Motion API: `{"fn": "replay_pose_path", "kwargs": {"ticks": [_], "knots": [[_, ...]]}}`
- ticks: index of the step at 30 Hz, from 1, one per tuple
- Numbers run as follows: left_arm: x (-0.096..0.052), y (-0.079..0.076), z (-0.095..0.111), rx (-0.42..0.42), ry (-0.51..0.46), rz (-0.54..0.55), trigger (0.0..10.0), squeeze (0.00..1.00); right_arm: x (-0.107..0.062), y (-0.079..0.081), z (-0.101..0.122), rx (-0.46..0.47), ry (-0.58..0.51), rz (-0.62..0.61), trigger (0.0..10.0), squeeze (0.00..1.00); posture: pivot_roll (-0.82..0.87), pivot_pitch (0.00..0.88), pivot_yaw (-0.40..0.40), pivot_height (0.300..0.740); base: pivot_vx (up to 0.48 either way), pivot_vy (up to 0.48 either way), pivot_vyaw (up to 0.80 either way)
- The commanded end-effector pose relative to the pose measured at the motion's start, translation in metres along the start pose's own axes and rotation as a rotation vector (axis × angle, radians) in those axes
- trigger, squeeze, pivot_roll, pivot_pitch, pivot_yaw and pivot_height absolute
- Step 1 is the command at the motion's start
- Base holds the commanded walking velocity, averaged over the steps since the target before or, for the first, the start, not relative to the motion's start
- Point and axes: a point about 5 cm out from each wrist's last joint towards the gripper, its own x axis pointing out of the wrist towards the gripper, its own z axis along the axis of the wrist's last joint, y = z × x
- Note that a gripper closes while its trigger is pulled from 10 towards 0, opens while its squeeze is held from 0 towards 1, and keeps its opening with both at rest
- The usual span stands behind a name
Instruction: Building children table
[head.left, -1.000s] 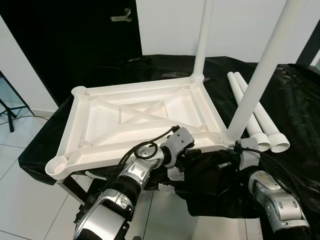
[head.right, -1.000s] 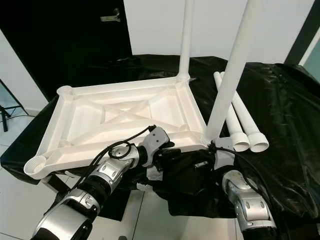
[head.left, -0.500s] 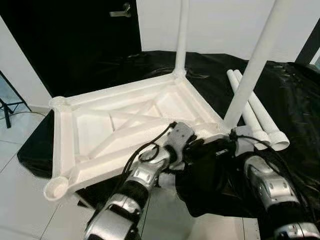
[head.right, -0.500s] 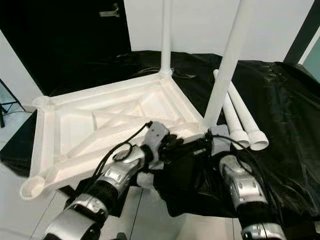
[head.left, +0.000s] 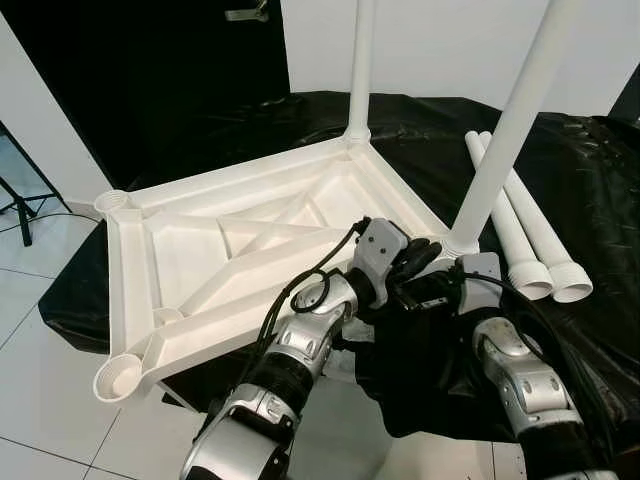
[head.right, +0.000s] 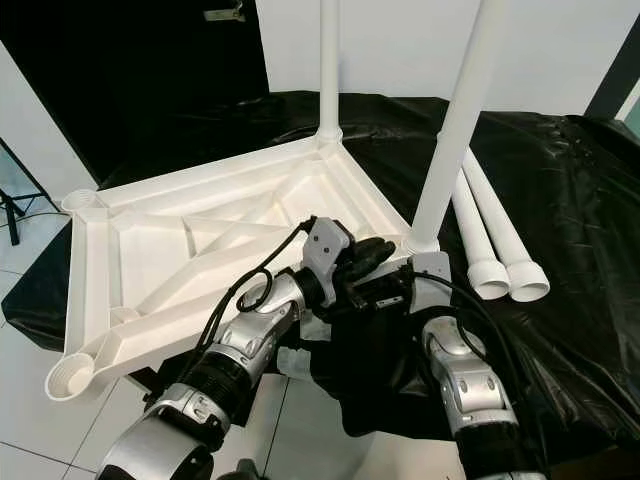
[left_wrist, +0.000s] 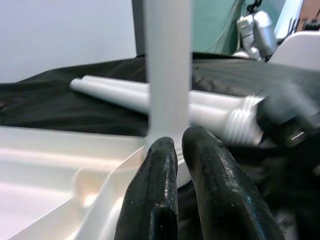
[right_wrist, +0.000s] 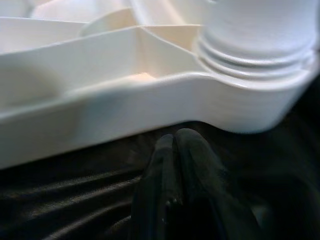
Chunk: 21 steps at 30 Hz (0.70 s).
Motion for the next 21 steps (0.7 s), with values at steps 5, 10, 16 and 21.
{"fn": "replay_pose_path", "kwargs": {"ticks": [5, 10, 16, 21], "knots": [[-0.007, 0.017, 0.002, 0.041, 0.028, 0.056, 10.0, 0.00, -0.013, -0.007, -0.021, -0.009, 0.090, -0.097, 10.0, 0.00, 0.12, 0.000, 0.035, 0.740, 0.000, 0.000, 0.00], [-0.032, 0.030, -0.017, 0.100, 0.218, 0.039, 10.0, 0.00, -0.021, -0.008, -0.023, -0.015, 0.086, -0.140, 10.0, 0.00, 0.12, 0.000, 0.038, 0.740, 0.000, 0.000, 0.00], [-0.071, 0.008, -0.021, 0.006, 0.239, -0.268, 10.0, 0.00, -0.021, -0.011, -0.019, -0.014, 0.089, -0.165, 10.0, 0.00, 0.14, 0.000, 0.037, 0.740, 0.000, 0.000, 0.00], [-0.078, 0.002, -0.017, -0.050, 0.233, -0.351, 10.0, 0.82, -0.019, -0.012, -0.016, -0.017, 0.083, -0.172, 10.0, 0.00, 0.14, 0.000, 0.036, 0.740, 0.000, 0.000, 0.00]]}}
